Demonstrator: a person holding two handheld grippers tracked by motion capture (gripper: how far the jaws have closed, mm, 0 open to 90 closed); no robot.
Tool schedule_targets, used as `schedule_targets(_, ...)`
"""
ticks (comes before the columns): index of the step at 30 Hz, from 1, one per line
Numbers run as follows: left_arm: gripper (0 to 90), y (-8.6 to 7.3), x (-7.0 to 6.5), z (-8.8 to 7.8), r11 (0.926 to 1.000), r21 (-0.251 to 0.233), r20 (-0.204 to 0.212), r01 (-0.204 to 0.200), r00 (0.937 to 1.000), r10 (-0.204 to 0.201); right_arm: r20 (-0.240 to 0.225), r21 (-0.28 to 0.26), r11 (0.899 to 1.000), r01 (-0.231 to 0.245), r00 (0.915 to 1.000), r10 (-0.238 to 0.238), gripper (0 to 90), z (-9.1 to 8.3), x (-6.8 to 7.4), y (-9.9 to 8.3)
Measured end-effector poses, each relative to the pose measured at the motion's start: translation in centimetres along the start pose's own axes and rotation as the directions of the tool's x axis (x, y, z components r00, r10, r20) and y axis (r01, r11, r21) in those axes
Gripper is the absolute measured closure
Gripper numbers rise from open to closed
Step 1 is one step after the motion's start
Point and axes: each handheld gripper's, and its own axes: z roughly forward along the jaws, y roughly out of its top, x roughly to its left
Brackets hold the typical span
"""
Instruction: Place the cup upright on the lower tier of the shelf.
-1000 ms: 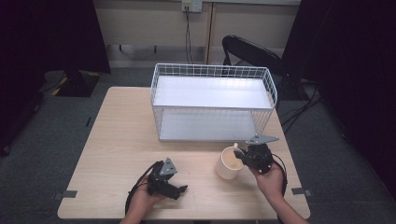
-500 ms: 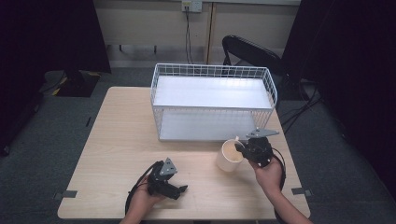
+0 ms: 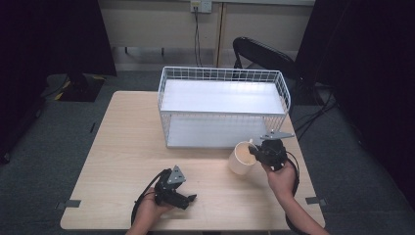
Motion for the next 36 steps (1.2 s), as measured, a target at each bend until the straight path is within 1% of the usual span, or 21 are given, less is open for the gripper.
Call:
schedule_targets(4,6.8,0.0,0.0,0.0,1.0,0.001,0.0,-0.002,1.0,0.002,0.008,-0.006,1.0,-0.01,0.9999,0.01,82.1,0.1,-0.3,0.2)
schedule_targets(14,6.8,0.0,0.0,0.0,1.0,0.001,0.001,0.0,1.0,0.0,0.032,-0.011,1.0,-0.019,0.9993,0.019,82.1,0.4,-0.5,0.7)
schedule_targets(26,6.8,0.0,0.0,0.0,1.0,0.001,-0.001,-0.002,1.0,0.002,0.07,-0.049,0.997,-0.061,0.9955,0.064,82.1,0.8,-1.3,1.2)
schedule_targets(30,6.8,0.0,0.0,0.0,1.0,0.001,-0.001,-0.001,1.0,0.001,0.086,-0.056,0.996,-0.063,0.994,0.068,82.1,0.9,-1.3,1.4)
schedule_targets(31,6.8,0.0,0.0,0.0,1.0,0.0,0.002,0.004,1.0,-0.004,0.089,-0.059,0.996,-0.064,0.9936,0.069,82.1,1.0,-1.3,1.4)
schedule_targets(35,6.8,0.0,0.0,0.0,1.0,0.0,0.001,0.002,1.0,-0.002,0.091,-0.064,0.996,-0.068,0.9931,0.074,82.1,1.1,-1.3,1.5)
schedule_targets(36,6.8,0.0,0.0,0.0,1.0,0.0,0.001,0.002,1.0,-0.002,0.098,-0.07,0.995,-0.067,0.9924,0.074,82.1,1.2,-1.2,1.6)
